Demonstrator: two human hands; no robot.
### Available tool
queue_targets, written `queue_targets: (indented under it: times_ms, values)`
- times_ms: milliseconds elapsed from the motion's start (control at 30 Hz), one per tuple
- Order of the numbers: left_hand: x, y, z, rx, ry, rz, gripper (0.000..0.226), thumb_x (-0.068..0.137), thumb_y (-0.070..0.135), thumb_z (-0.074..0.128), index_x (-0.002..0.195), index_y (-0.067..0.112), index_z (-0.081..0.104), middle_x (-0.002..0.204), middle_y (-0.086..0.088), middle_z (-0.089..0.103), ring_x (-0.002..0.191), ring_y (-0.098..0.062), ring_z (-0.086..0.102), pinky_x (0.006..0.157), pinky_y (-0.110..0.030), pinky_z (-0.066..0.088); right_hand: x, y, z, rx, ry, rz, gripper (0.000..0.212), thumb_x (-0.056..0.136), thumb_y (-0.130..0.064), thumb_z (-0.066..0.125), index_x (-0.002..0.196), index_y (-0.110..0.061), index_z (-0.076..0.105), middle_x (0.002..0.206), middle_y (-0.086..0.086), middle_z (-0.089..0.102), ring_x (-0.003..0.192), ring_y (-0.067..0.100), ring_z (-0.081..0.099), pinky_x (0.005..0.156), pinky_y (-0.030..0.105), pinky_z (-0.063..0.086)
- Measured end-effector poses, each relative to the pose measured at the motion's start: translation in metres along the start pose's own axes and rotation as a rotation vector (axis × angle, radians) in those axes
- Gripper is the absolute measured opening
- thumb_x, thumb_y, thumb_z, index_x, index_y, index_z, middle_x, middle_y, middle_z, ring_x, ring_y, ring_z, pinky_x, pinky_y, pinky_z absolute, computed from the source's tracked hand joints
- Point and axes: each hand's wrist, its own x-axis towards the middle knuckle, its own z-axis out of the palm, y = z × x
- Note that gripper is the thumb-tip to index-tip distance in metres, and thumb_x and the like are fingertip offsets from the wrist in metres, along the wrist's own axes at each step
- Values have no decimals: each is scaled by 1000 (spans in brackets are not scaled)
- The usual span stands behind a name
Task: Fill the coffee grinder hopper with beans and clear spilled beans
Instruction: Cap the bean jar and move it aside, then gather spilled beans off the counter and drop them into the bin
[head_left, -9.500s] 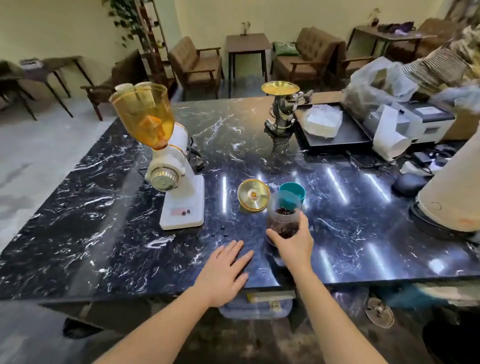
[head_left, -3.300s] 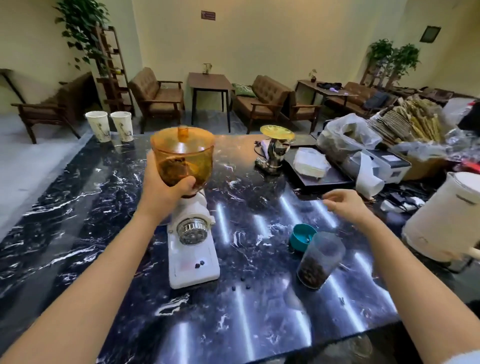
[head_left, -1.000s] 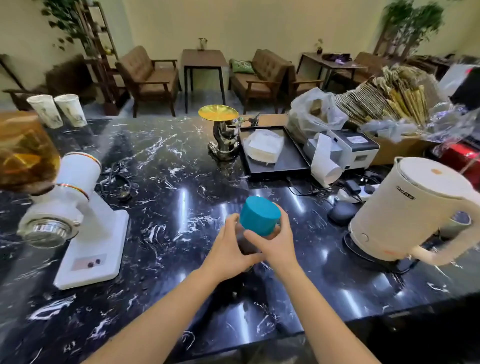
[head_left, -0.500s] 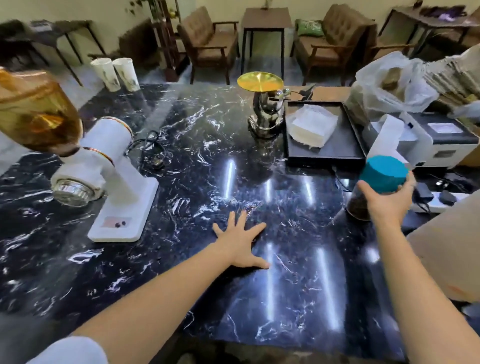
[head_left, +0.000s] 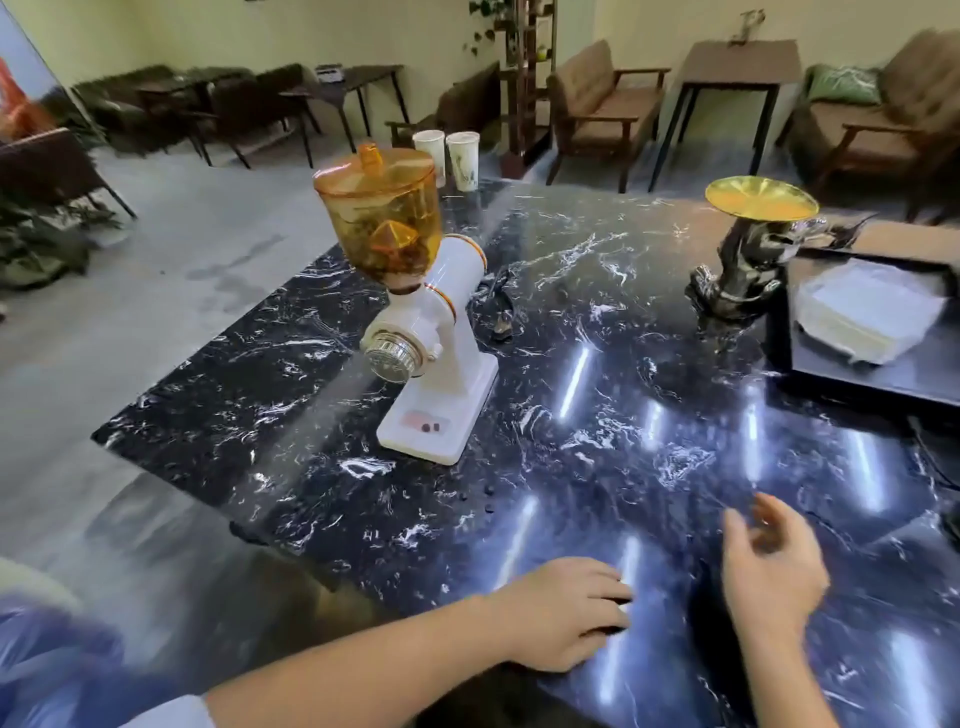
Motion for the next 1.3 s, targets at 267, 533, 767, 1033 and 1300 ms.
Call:
queue_targets:
  times_ms: [267, 533, 767, 1033, 1300]
  values:
    - [-138, -98, -46, -13, 479, -448, 19, 83, 6, 62, 102, 5, 64, 96, -12, 64, 88, -26, 59, 79, -39, 50, -131, -69, 136, -401, -651, -243, 39, 78, -31, 72, 108, -8, 62, 90, 2, 47, 88, 27, 55, 70, 28, 33]
    - [-129, -182, -110, -111, 457, -610, 36, 92, 15, 54, 127, 10, 47, 124, -15, 47, 103, -36, 53, 88, -45, 45, -157, -104, 191, -575, -503, -103, 35, 85, -32, 65, 70, -9, 43, 85, 3, 38, 73, 25, 41, 64, 36, 33]
    - [-97, -196, -119, 200, 89, -471, 25, 99, 19, 41, 122, 11, 47, 116, -14, 48, 99, -37, 53, 76, -48, 47, -166, -110, 204, -586, -434, -91, 22, 88, -7, 53, 69, 2, 60, 79, 9, 46, 76, 32, 53, 60, 34, 28]
    - [-81, -194, -134, 382, -135, -451, 32, 84, -6, 50, 112, 5, 42, 110, -20, 47, 90, -40, 56, 63, -41, 36, -154, -121, 204, -824, -535, -92, 34, 84, -4, 42, 59, -16, 23, 80, 10, 46, 81, 33, 51, 63, 32, 28]
    - [-86, -186, -133, -277, 63, -628, 9, 87, 15, 51, 82, 10, 56, 66, -1, 54, 56, -16, 56, 49, -23, 41, -150, -137, 200, -861, -577, -36, 29, 78, 1, 49, 63, -14, 29, 95, 14, 60, 96, 33, 60, 75, 33, 46]
